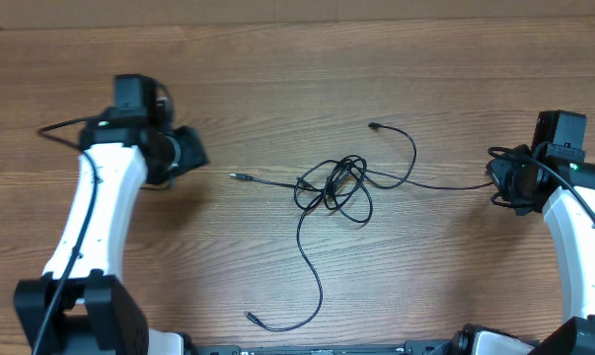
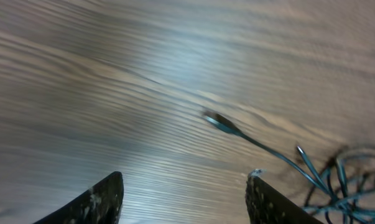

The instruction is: Untangle cables

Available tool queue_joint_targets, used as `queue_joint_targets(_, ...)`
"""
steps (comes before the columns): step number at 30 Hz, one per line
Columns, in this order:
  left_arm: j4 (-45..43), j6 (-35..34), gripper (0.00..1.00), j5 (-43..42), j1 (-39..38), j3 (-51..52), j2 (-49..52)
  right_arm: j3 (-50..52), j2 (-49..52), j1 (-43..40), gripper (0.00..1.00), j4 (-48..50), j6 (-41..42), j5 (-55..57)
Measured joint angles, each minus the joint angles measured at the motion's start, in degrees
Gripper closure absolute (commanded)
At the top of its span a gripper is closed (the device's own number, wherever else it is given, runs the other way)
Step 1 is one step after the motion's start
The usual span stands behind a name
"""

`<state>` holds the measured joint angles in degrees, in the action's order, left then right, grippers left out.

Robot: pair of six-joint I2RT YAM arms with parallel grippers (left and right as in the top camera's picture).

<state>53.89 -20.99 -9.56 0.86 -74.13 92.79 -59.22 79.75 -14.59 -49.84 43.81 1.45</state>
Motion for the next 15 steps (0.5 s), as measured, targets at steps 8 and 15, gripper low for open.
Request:
queue_joint_targets(8,-7.5,-10.9,0.42,-2.5,-11.4,0.2,9.3,0.0,0.0,0.0,0.96,-1.0,-0.3,-1.2)
queue_joint_targets(15,-18.3,-20.0,0.43,-9.9,-17.4,0.6,18.6,0.0,0.0,0.0,0.96,-1.2,-0.4,-1.3)
